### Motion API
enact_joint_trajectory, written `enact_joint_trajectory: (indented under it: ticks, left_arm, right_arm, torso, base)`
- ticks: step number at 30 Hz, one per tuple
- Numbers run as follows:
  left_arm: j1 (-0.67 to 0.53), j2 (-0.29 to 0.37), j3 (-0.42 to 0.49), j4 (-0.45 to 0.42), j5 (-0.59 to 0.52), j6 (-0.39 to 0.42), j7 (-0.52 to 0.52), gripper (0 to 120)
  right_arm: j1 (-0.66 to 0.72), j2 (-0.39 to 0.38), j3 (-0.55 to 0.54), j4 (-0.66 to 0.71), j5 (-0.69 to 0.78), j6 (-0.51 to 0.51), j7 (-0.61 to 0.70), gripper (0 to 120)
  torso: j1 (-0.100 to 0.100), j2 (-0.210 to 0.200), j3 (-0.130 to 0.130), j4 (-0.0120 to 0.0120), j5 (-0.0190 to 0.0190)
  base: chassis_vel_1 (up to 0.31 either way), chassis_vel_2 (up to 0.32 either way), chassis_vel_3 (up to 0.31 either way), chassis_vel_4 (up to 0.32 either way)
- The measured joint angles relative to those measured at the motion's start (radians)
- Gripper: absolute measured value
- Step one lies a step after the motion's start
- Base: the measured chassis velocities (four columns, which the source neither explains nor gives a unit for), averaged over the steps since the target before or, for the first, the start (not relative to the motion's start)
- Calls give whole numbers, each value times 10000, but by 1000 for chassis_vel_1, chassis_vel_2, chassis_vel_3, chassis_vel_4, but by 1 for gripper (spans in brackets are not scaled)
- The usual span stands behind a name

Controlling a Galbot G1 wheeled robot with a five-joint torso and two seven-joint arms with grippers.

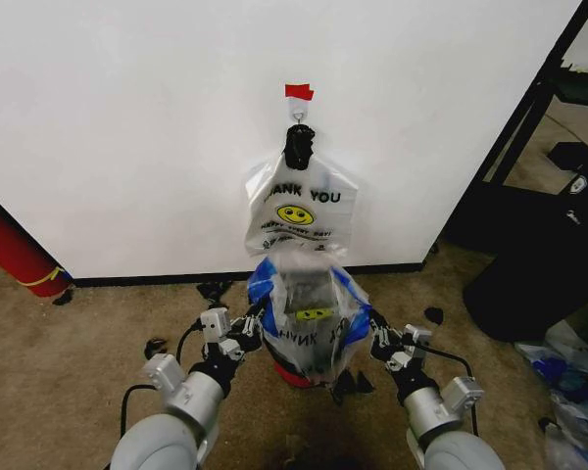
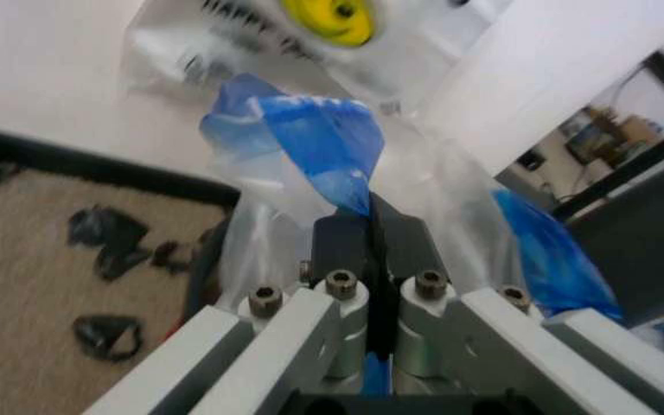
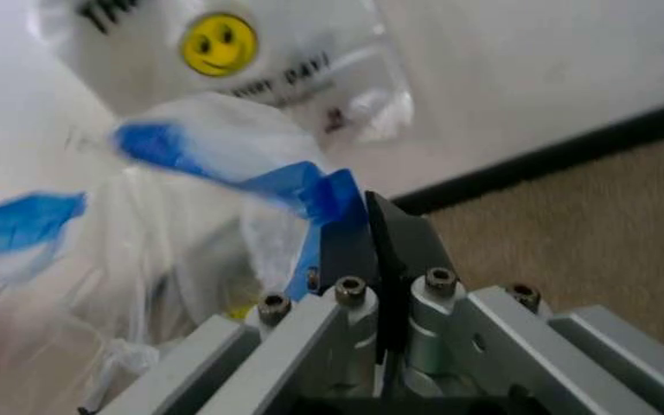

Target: Pick up the garbage bag from the wall and place it over the trash bin.

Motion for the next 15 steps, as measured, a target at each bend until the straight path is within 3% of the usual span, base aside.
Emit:
enact_joint_trajectory:
  ticks: [7,15]
  left_arm:
    - [-144,-48,-51,481,-329,85,-201,0]
    - [344,242,-478,136,-417,202,-385,0]
  right_arm:
    - [455,532,-223,-704,209,-158,174,0]
    - [424,530,-186,-868,212,-520,500,0]
  torso:
    - [0,0,0,1,1]
    - [0,0,0,0,0]
  base:
    - [0,0,0,0]
    - [0,0,0,0]
